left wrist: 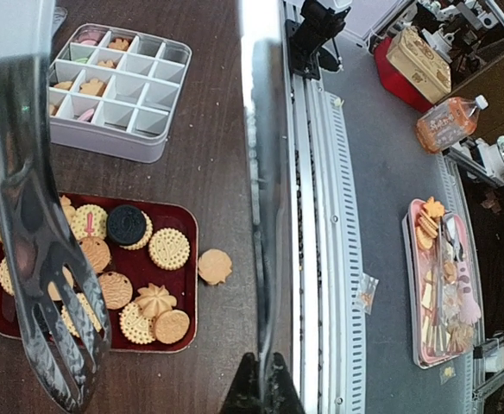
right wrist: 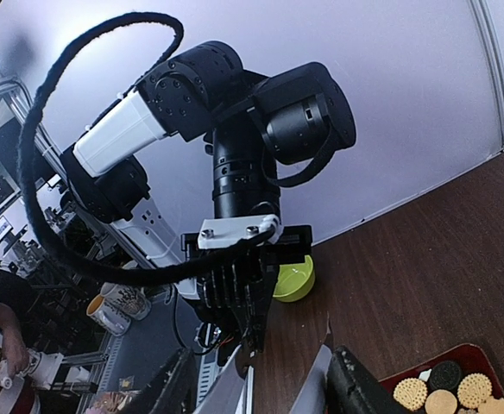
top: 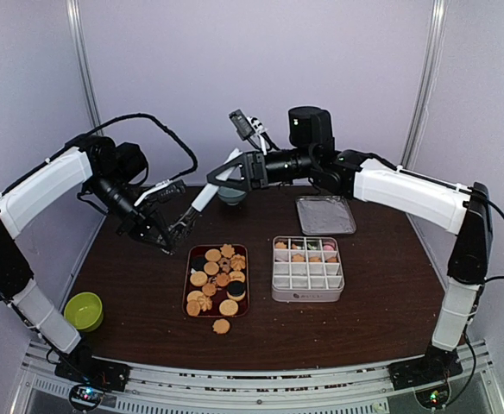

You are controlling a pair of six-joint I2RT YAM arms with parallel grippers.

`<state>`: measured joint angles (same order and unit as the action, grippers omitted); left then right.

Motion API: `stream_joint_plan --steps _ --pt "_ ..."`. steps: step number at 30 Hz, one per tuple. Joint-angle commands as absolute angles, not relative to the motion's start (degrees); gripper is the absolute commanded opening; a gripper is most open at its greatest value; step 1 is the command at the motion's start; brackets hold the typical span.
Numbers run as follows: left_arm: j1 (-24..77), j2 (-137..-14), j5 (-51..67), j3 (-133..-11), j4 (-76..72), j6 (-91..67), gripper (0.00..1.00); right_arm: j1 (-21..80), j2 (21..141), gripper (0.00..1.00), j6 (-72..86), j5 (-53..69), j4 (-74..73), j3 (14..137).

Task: Pack the cookies
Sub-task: Pass from the left arm to the right, then pick up the fake cookies from the plate.

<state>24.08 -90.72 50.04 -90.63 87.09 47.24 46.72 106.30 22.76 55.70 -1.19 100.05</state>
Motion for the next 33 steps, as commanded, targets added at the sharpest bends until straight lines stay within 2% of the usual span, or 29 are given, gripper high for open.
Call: stream_joint_plan --steps 1,6,9,13,16,24,25,27,28,29,33 --pt "24.3 -91.2 49.9 -91.3 87.7 49.0 0.00 47.0 107.0 0.50 23.0 57.8 -1.5 99.9" --pt "24.5 -91.8 49.5 -91.9 87.9 48.8 0.00 47.6 106.6 0.44 24.8 56.8 1.4 98.5" --pt "24.6 -92.0 48.6 -92.3 87.7 48.3 0.00 47.7 105.5 0.36 25.1 54.3 1.9 97.9" --pt "24.5 -91.6 45.4 -92.1 84.2 45.1 0.18 47.8 102.0 0.25 25.1 50.1 3.4 94.0" --pt "24.5 -90.7 42.2 -91.5 80.6 41.6 0.29 47.9 98.9 0.20 24.5 47.0 3.7 90.8" --pt "24.2 -89.5 28.4 -91.6 71.9 31.1 0.61 51.1 93.6 0.20 15.1 31.5 -4.4 85.6" --pt "23.8 -89.2 26.9 -91.6 71.3 30.3 0.71 51.6 93.2 0.19 14.2 29.1 -4.7 84.9" --pt "22.3 -88.5 24.7 -91.1 69.6 28.9 0.76 52.5 92.7 0.19 12.8 25.7 -5.2 83.4" --pt "21.4 -88.2 23.8 -90.9 68.8 28.3 0.89 53.2 92.6 0.19 12.0 23.9 -5.3 82.8" --pt "20.2 -87.8 22.9 -90.7 68.0 27.6 0.97 53.8 92.6 0.18 11.1 22.0 -5.6 82.5" --pt "15.2 -86.3 19.7 -90.4 64.9 25.1 0.98 57.0 93.5 0.16 6.9 16.1 -7.1 82.2"
